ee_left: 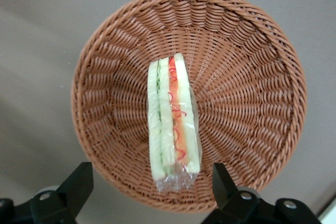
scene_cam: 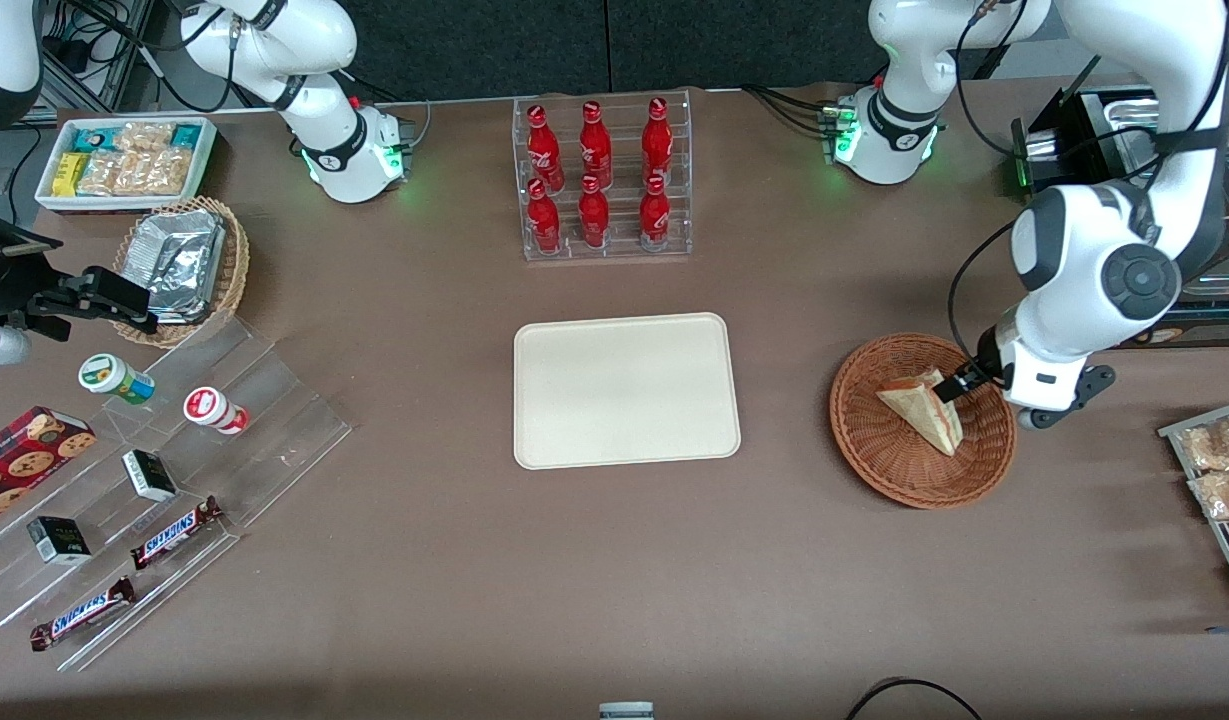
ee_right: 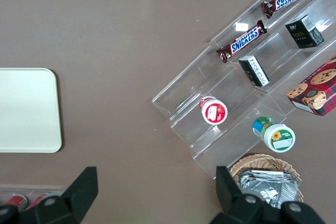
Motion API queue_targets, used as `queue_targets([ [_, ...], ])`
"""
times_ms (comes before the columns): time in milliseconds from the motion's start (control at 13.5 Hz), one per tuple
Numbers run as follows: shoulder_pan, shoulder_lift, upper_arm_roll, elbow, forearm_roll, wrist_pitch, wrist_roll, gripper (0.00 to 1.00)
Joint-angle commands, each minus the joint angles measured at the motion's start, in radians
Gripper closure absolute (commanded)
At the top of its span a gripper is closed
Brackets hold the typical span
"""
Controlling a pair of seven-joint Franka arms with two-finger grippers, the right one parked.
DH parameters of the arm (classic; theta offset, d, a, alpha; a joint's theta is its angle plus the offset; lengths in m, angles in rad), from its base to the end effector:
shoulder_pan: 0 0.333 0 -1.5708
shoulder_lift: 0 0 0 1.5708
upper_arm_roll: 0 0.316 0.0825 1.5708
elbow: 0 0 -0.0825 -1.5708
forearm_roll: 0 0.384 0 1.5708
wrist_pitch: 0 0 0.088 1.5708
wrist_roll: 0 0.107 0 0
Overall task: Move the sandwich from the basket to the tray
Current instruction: 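Lower the left gripper and close it on the wrapped sandwich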
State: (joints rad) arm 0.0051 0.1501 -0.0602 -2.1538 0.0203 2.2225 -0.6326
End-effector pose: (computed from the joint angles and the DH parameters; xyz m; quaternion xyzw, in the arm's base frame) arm 0.5476 -0.0293 0.3238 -0.9596 -0.2785 0.0370 0.0168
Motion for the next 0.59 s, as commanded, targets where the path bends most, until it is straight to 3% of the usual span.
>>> queue_targets([
  [0, -0.007, -0.001, -0.003, -0.049, 0.017, 0.08, -0.055, 0.0],
  [519, -0.051, 0.048, -0.003, -0.054, 0.018, 0.131, -0.13, 0.0],
])
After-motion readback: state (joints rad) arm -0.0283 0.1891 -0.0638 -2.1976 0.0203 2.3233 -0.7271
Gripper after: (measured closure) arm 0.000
